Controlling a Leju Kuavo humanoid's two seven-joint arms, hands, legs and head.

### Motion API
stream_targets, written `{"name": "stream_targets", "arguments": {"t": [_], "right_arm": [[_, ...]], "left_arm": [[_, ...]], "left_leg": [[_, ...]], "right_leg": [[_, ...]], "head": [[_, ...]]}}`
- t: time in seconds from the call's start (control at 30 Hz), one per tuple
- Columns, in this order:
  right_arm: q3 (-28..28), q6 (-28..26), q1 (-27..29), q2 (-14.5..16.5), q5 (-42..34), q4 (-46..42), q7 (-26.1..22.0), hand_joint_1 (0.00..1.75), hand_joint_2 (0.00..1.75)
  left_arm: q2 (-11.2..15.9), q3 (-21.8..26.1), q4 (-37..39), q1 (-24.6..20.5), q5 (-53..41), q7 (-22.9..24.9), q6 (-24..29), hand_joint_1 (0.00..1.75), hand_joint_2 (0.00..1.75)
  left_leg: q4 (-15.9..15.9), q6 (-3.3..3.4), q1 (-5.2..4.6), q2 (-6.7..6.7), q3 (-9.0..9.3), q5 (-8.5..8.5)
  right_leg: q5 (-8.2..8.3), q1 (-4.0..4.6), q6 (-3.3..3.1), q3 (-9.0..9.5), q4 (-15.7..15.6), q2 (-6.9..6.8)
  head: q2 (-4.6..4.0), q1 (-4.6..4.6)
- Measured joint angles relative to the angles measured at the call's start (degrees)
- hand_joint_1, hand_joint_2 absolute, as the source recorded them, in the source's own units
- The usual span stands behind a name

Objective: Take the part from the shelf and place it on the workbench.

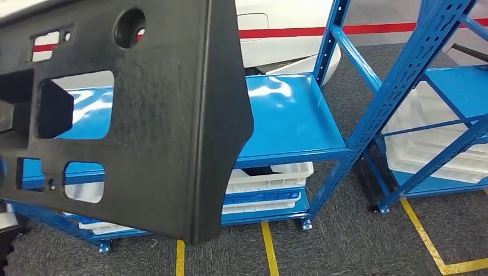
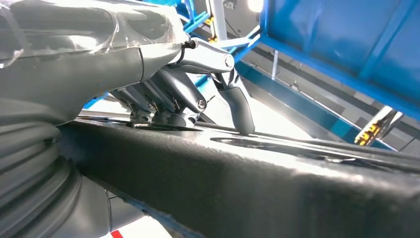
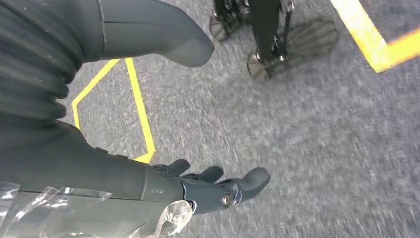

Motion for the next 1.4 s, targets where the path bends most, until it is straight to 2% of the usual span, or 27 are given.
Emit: {"name": "stream_targets", "arguments": {"t": [0.07,0.1,0.13,0.17,0.2,0.27,0.33,0.37,0.43,0.5,0.57,0.63,0.67,0.7,0.77,0.83,0.87,0.93,0.97,1.0,1.1,1.13,1.17,1.2,1.27,1.33,1.4], "right_arm": [[0.0,0.0,0.0,0.0,0.1,0.0,0.0,0.0,1.75],[0.0,0.0,0.0,0.0,0.1,0.0,0.0,0.0,1.75],[0.0,0.0,0.0,0.0,0.2,0.0,0.0,0.0,1.75],[0.0,0.0,0.0,0.0,0.2,0.0,0.0,0.0,1.75],[0.0,0.0,0.0,0.0,0.3,0.0,0.0,0.0,1.75],[0.0,0.0,-0.1,-0.1,0.3,0.0,0.0,0.0,1.75],[0.0,0.0,-0.1,-0.2,0.3,0.0,0.0,0.0,1.75],[0.0,0.0,-0.1,-0.2,0.4,0.0,0.0,0.0,1.75],[0.0,0.0,-0.2,-0.2,0.4,0.1,0.0,0.0,1.75],[0.0,-0.1,-0.2,-0.1,0.4,0.1,0.1,0.0,1.75],[0.0,-0.3,-0.2,-0.1,0.6,0.1,0.4,0.0,1.75],[-0.1,-0.5,-0.2,-0.2,0.7,0.1,0.6,0.0,1.75],[-0.1,-0.5,-0.1,-0.2,0.7,0.1,0.6,0.0,1.75],[-0.1,-0.6,-0.1,-0.2,0.7,0.1,0.6,0.0,1.75],[-0.1,-0.6,-0.2,-0.1,0.7,0.1,0.6,0.0,1.75],[-0.1,-0.6,-0.2,-0.1,0.7,0.1,0.6,0.0,1.75],[-0.2,-0.6,-0.2,-0.1,0.7,0.1,0.6,0.0,1.75],[-0.3,-0.3,-0.1,-0.1,0.7,0.1,0.3,0.0,1.75],[-0.3,0.0,-0.1,-0.2,0.7,0.1,0.0,0.0,1.75],[-0.4,0.5,-0.1,-0.2,0.7,0.1,-0.5,0.0,1.75],[-0.5,2.0,-0.1,-0.3,0.7,0.2,-1.6,0.0,1.75],[-0.5,2.4,-0.1,-0.4,0.6,0.2,-1.8,0.0,1.75],[-0.5,2.8,-0.1,-0.4,0.5,0.2,-1.9,0.0,1.75],[-0.5,3.1,-0.1,-0.4,0.4,0.2,-1.9,0.0,1.75],[-0.6,3.3,-0.1,-0.5,0.3,0.2,-1.9,0.0,1.75],[-0.6,3.4,-0.1,-0.6,0.0,0.2,-1.8,0.0,1.75],[-0.8,3.5,0.0,-0.6,-0.1,0.2,-1.8,0.0,1.75]], "left_arm": [[0.0,0.0,0.0,0.1,0.1,0.0,-0.2,1.75,1.75],[0.0,0.0,0.0,0.2,0.1,0.0,-0.2,1.75,1.75],[0.0,0.0,0.0,0.3,0.1,0.0,-0.2,1.75,1.75],[0.0,0.0,0.0,0.3,0.1,0.1,-0.2,1.75,1.75],[0.0,0.0,0.0,0.4,0.1,0.1,-0.3,1.75,1.75],[0.0,0.0,0.0,0.4,0.1,0.1,-0.2,1.75,1.75],[0.0,0.0,0.0,0.3,0.1,0.1,-0.2,1.75,1.75],[0.0,0.0,0.0,0.3,0.1,0.1,-0.3,1.75,1.75],[0.0,0.1,0.0,0.3,0.1,0.1,-0.3,1.75,1.75],[0.1,0.1,0.0,0.3,0.3,0.2,-0.4,1.75,1.75],[0.1,0.1,0.0,0.4,0.6,0.3,-0.4,1.75,1.75],[0.1,0.1,0.0,0.7,0.8,0.6,-0.5,1.75,1.75],[0.1,0.1,0.0,0.8,0.9,0.7,-0.5,1.75,1.75],[0.1,0.1,0.0,0.8,0.9,0.8,-0.5,1.75,1.75],[0.2,0.2,0.0,0.8,0.9,0.9,-0.6,1.75,1.75],[0.2,0.3,0.0,0.8,0.9,0.9,-0.6,1.75,1.75],[0.2,0.3,0.0,0.8,0.9,0.9,-0.6,1.75,1.75],[0.3,0.4,0.0,0.8,1.0,0.9,-0.6,1.75,1.75],[0.3,0.4,0.0,0.8,1.1,0.9,-0.5,1.75,1.75],[0.3,0.4,0.0,0.8,1.2,0.9,-0.5,1.75,1.75],[0.3,0.4,0.1,1.0,1.6,0.9,-0.4,1.75,1.75],[0.3,0.4,0.1,1.1,1.8,0.8,-0.4,1.75,1.75],[0.3,0.4,0.1,1.2,2.0,0.8,-0.4,1.75,1.75],[0.3,0.4,0.1,1.3,2.1,0.8,-0.4,1.75,1.75],[0.3,0.4,0.1,1.4,2.3,0.7,-0.4,1.75,1.75],[0.4,0.5,0.1,1.4,2.3,0.6,-0.3,1.75,1.75],[0.5,0.6,0.1,1.4,2.4,0.4,-0.3,1.75,1.75]], "left_leg": [[0.0,0.6,-0.07,0.06,-1.41,1.16],[0.1,0.67,-0.16,0.07,-2.08,1.74],[0.1,0.67,-0.26,0.06,-2.77,2.3],[0.2,0.64,-0.37,0.05,-3.43,2.81],[0.3,0.59,-0.48,0.04,-4.03,3.3],[0.4,0.34,-0.71,-0.01,-4.99,4.15],[0.5,-0.21,-0.86,0.07,-5.52,4.99],[0.5,-0.56,-0.88,0.15,-5.7,5.44],[0.6,-1.21,-0.75,0.21,-6.12,5.85],[3.5,-1.69,-0.58,0.14,-7.59,2.88],[11.2,-2.15,-0.37,0.11,-10.28,-2.96],[18.6,-2.55,-0.26,0.12,-11.83,-5.98],[19.7,-2.63,-0.25,0.12,-11.34,-5.53],[18.3,-2.63,-0.25,0.12,-9.68,-4.0],[10.4,-2.36,-0.27,0.13,-3.71,-1.47],[2.0,-1.76,-0.53,0.05,1.61,-1.65],[0.0,-1.45,-0.69,0.0,2.68,-2.13],[-0.4,-0.67,-0.72,0.01,2.08,-1.58],[-0.4,-0.26,-0.62,0.06,1.5,-1.05],[-0.4,0.25,-0.49,0.11,0.73,-0.36],[-0.4,0.92,-0.4,0.16,-1.78,1.76],[-0.3,0.86,-0.4,0.17,-2.56,2.42],[-0.3,0.77,-0.4,0.18,-3.34,3.08],[-0.2,0.63,-0.39,0.19,-4.08,3.7],[0.1,0.24,-0.36,0.17,-5.38,4.77],[0.5,-0.4,-0.48,0.16,-6.27,5.61],[0.8,-1.12,-0.58,0.25,-6.81,6.55]], "right_leg": [[-6.29,-0.09,0.4,-2.53,8.0,-0.02],[-8.32,-0.09,0.51,-3.52,12.2,-0.02],[-8.96,-0.08,0.52,-3.78,14.9,-0.02],[-8.23,-0.08,0.42,-3.04,15.6,-0.02],[-6.67,-0.06,0.19,-1.17,13.9,-0.01],[-4.05,0.17,-0.57,5.18,5.4,0.05],[-3.91,0.52,-1.17,10.22,-2.7,0.11],[-4.15,0.69,-1.37,11.1,-4.4,0.14],[-3.51,0.65,-1.93,10.58,-4.9,0.06],[-2.36,0.41,-2.78,9.51,-5.0,-0.23],[-1.14,0.41,-3.31,8.06,-5.0,-0.52],[0.12,0.53,-3.38,6.33,-4.9,-0.64],[0.71,0.57,-3.35,5.43,-4.7,-0.65],[1.27,0.59,-3.27,4.51,-4.5,-0.64],[2.21,0.6,-2.97,2.86,-3.9,-0.56],[3.09,0.74,-2.46,1.88,-3.4,-0.42],[3.53,0.8,-2.19,1.66,-3.4,-0.37],[4.32,0.84,-1.58,1.25,-3.4,-0.27],[3.81,0.78,-1.27,0.79,-3.0,-0.22],[1.99,0.69,-0.93,0.04,-1.5,-0.16],[-7.54,0.36,-0.06,-3.03,9.7,-0.13],[-9.04,0.3,0.12,-3.58,13.6,-0.14],[-8.94,0.22,0.23,-3.39,15.9,-0.14],[-7.6,0.14,0.28,-2.28,16.2,-0.15],[-4.34,-0.05,0.22,3.0,10.4,-0.09],[-4.22,0.0,-0.19,9.71,0.6,0.16],[-5.24,0.26,-0.92,12.43,-4.2,0.42]], "head": [[0.0,0.08],[0.01,0.1],[0.01,0.13],[0.01,0.14],[0.01,0.14],[0.0,0.14],[0.0,0.12],[0.0,0.11],[0.0,0.09],[0.0,-0.01],[0.0,-0.11],[0.0,-0.13],[0.0,-0.13],[0.0,-0.14],[0.0,-0.14],[-0.01,-0.13],[-0.01,-0.17],[-0.01,-0.16],[-0.01,-0.16],[0.0,-0.05],[0.0,0.19],[0.0,0.22],[-0.01,0.22],[-0.01,0.22],[0.0,0.22],[0.0,0.22],[0.0,0.17]]}}
